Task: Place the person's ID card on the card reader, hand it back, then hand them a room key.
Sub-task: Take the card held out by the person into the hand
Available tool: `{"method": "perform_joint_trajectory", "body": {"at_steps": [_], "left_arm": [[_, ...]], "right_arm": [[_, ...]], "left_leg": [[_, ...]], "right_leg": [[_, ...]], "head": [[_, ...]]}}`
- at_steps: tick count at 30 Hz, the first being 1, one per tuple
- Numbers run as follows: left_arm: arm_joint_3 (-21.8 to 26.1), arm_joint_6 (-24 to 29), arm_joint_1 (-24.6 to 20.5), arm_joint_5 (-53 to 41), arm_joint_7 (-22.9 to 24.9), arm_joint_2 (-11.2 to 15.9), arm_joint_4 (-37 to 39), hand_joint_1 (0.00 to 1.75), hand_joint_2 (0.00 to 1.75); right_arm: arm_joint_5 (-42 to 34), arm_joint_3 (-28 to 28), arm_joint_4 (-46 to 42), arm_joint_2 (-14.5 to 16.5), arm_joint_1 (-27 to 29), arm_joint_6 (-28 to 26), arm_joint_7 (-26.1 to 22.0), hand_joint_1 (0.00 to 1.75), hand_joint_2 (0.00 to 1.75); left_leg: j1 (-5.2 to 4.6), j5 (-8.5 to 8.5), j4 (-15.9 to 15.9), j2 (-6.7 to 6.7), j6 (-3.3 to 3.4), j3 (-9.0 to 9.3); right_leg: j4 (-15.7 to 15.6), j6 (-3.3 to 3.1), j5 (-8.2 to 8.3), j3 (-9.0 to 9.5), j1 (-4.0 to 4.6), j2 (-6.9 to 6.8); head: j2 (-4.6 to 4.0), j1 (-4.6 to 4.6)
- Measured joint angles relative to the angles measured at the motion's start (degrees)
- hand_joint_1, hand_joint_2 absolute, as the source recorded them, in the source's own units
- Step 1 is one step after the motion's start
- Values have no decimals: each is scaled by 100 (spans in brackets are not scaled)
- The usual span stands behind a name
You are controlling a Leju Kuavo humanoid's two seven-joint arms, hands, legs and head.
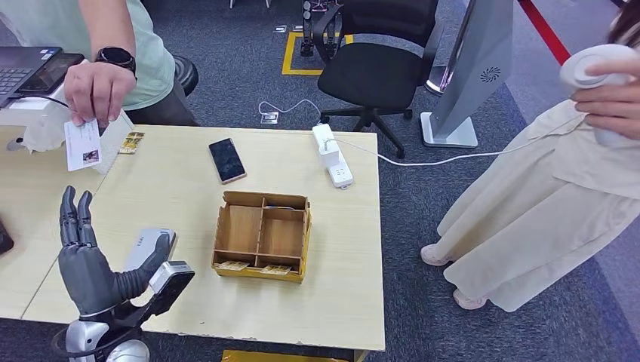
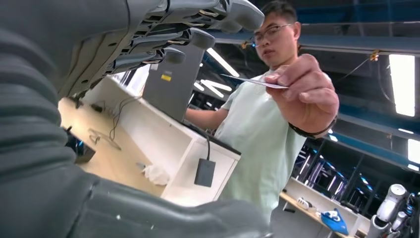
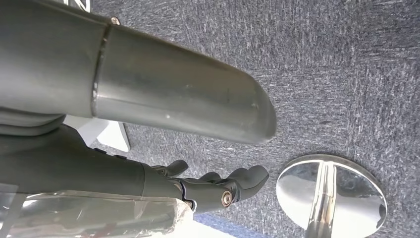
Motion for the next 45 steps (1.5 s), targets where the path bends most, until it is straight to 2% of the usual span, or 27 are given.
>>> {"method": "perform_joint_trajectory", "body": {"at_steps": [10, 22, 33, 41, 44, 45], "left_arm": [[107, 0, -728, -1218, 654, 312, 510, 0, 175], [117, 0, -1262, -1586, 1179, 430, 1072, 0, 175], [209, 2, -1322, -1476, 1161, 410, 1179, 0, 175], [373, 2, -1322, -1473, 974, 304, 1179, 0, 175], [397, 2, -1322, -1479, 971, 275, 1179, 13, 175], [401, 2, -1322, -1482, 967, 267, 1179, 27, 175]], "right_arm": [[185, 33, 4, 0, -80, 90, 12, 0, 0], [192, 52, 13, 0, -128, 119, 70, 0, 0], [192, 52, 15, 0, -117, 76, 70, 0, 0], [205, 52, 20, 0, -112, 72, 70, 0, 0], [207, 52, 20, 0, -111, 70, 70, 0, 0], [208, 52, 20, 0, -111, 70, 70, 0, 0]], "left_leg": [[0, 3, 0, 0, -1, 1], [-1, 2, 1, 0, 1, 0], [0, 2, 1, 0, 1, 0], [-1, 2, 1, 0, 1, 0], [-1, 2, 1, 0, 1, 0], [-1, 2, 1, 0, 1, 0]], "right_leg": [[1, -1, 2, 1, 0, 0], [0, 0, 2, 1, 0, 1], [0, 0, 2, 1, 0, 1], [0, 0, 2, 1, 0, 1], [0, 0, 2, 1, 0, 1], [0, 0, 2, 1, 0, 1]], "head": [[0, -1], [0, 0], [0, 0], [-1, -1], [0, -1], [0, 0]]}}
